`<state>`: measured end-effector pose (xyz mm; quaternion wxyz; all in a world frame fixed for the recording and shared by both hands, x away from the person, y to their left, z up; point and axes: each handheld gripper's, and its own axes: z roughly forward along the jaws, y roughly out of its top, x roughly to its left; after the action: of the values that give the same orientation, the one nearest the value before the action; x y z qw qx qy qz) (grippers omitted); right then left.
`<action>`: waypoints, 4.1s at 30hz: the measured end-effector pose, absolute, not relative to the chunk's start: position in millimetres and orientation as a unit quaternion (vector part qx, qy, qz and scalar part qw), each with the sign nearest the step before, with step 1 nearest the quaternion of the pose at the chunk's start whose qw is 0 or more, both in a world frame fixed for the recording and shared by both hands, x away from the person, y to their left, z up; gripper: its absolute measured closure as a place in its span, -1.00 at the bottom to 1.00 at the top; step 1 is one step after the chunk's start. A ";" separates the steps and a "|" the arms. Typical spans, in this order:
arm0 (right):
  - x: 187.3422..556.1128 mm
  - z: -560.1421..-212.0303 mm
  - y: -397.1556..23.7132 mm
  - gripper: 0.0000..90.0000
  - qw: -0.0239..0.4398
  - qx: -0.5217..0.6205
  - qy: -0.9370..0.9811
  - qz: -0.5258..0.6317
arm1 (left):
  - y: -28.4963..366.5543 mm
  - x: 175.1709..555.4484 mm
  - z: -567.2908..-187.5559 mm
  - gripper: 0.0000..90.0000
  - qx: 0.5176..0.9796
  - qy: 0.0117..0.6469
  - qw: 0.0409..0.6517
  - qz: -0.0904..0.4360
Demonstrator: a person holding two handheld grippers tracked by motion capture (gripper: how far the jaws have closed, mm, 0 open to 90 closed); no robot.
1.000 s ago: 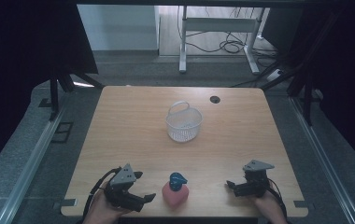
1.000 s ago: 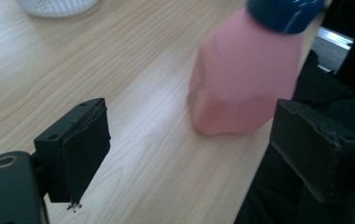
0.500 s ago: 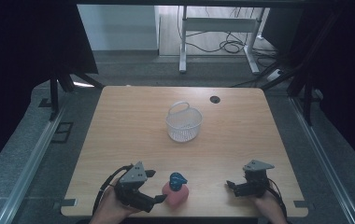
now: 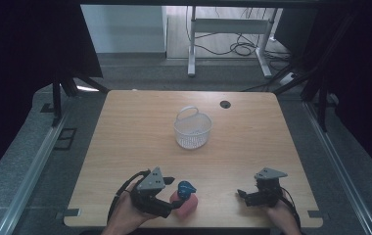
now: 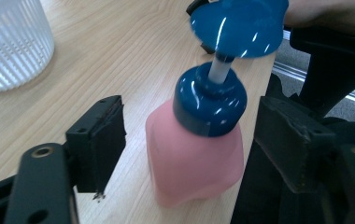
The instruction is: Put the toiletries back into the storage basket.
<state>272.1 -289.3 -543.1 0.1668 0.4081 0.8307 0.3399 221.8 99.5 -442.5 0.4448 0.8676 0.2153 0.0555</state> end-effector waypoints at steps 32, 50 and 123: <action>272.1 -543.0 -289.3 -1.00 0.167 0.408 0.831 0.340 | 75.2 224.9 -443.7 0.17 0.879 0.186 0.432 0.074; 272.2 -543.1 -289.4 -1.00 0.167 0.407 0.831 0.339 | 77.1 235.8 -425.2 0.18 0.875 0.202 0.430 0.094; 272.1 -542.8 -289.4 -1.00 0.166 0.409 0.831 0.339 | 48.1 352.7 -337.1 0.18 0.843 0.288 0.420 0.174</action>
<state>272.1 -289.4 -542.8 0.1659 0.4087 0.8311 0.3388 352.7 48.1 -337.1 0.4200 0.8427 0.2883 0.1740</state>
